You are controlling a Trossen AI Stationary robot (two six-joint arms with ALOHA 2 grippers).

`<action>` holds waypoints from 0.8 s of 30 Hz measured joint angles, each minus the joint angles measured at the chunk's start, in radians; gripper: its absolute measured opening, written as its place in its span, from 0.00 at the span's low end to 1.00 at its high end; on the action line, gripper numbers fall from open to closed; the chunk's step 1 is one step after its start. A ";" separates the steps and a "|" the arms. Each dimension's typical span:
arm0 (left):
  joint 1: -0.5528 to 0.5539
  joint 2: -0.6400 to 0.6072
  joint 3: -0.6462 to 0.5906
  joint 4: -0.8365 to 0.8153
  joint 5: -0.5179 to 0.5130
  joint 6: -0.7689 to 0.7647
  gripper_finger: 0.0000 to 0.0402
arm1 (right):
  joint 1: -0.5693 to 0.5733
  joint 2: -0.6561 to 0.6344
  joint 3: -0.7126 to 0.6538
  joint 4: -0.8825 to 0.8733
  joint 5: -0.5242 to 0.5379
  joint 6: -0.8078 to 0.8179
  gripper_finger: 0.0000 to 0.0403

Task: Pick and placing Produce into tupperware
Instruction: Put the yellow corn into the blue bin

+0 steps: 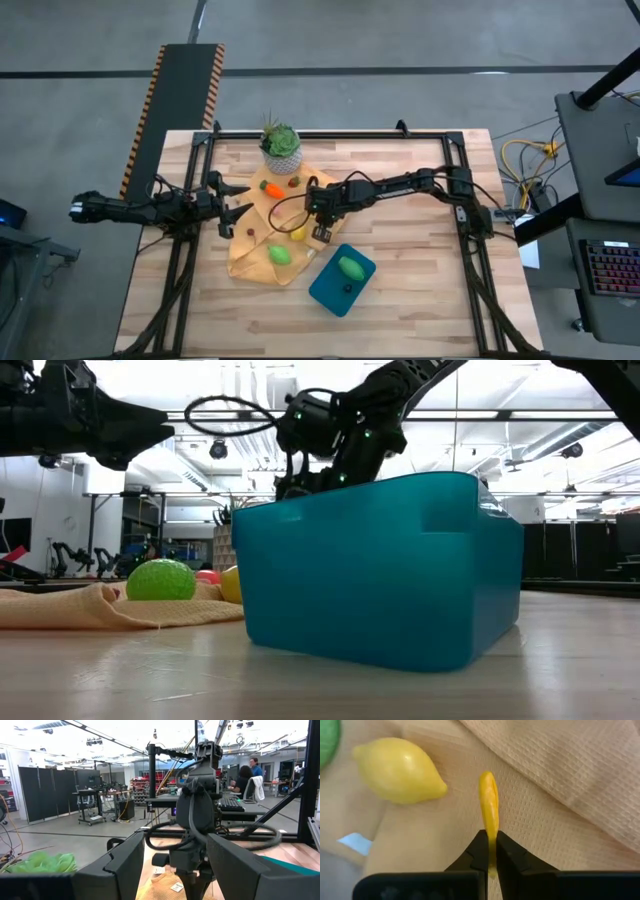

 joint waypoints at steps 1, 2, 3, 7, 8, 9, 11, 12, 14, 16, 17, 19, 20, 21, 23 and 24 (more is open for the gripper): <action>0.000 0.000 0.000 0.000 0.000 0.000 0.50 | 0.002 -0.006 0.002 -0.008 -0.009 0.000 0.02; 0.000 0.001 0.000 0.000 0.000 0.000 0.50 | 0.003 -0.013 0.003 -0.015 -0.019 -0.001 0.02; 0.000 0.001 0.000 0.000 0.000 0.000 0.50 | 0.006 -0.020 0.003 -0.018 -0.027 0.000 0.02; 0.000 -0.001 0.000 0.000 0.000 0.000 0.50 | 0.028 -0.064 0.004 -0.057 -0.056 0.006 0.02; 0.000 -0.001 0.000 0.000 0.000 0.000 0.50 | 0.036 -0.079 0.005 -0.075 -0.057 0.009 0.03; 0.000 -0.001 0.000 0.000 0.000 0.000 0.50 | 0.047 -0.092 0.005 -0.098 -0.056 0.012 0.03; 0.000 0.000 0.000 0.000 0.000 0.000 0.50 | 0.069 -0.122 0.005 -0.131 -0.056 0.015 0.03; 0.000 0.000 0.000 0.000 0.000 0.000 0.50 | 0.080 -0.137 0.005 -0.143 -0.055 0.022 0.03; 0.000 0.000 0.000 0.000 0.000 0.000 0.50 | 0.102 -0.175 0.004 -0.163 -0.054 0.051 0.03; 0.000 0.000 0.000 0.000 0.000 0.000 0.50 | 0.128 -0.214 0.004 -0.178 -0.046 0.068 0.03; 0.000 -0.001 0.000 0.000 0.000 0.000 0.50 | 0.143 -0.230 0.004 -0.188 -0.034 0.075 0.03; 0.000 0.000 0.000 0.000 0.001 0.000 0.50 | 0.171 -0.261 0.003 -0.208 -0.014 0.096 0.03; 0.000 0.000 0.000 0.000 0.000 0.000 0.50 | 0.187 -0.274 0.001 -0.218 -0.001 0.114 0.03; 0.000 0.000 0.000 0.000 0.000 0.000 0.50 | 0.202 -0.286 0.000 -0.224 0.012 0.130 0.03; 0.000 0.000 0.000 0.000 0.001 0.000 0.50 | 0.232 -0.306 0.000 -0.243 0.039 0.166 0.03; 0.000 0.001 0.000 0.000 0.000 0.000 0.50 | 0.247 -0.314 0.000 -0.258 0.063 0.187 0.03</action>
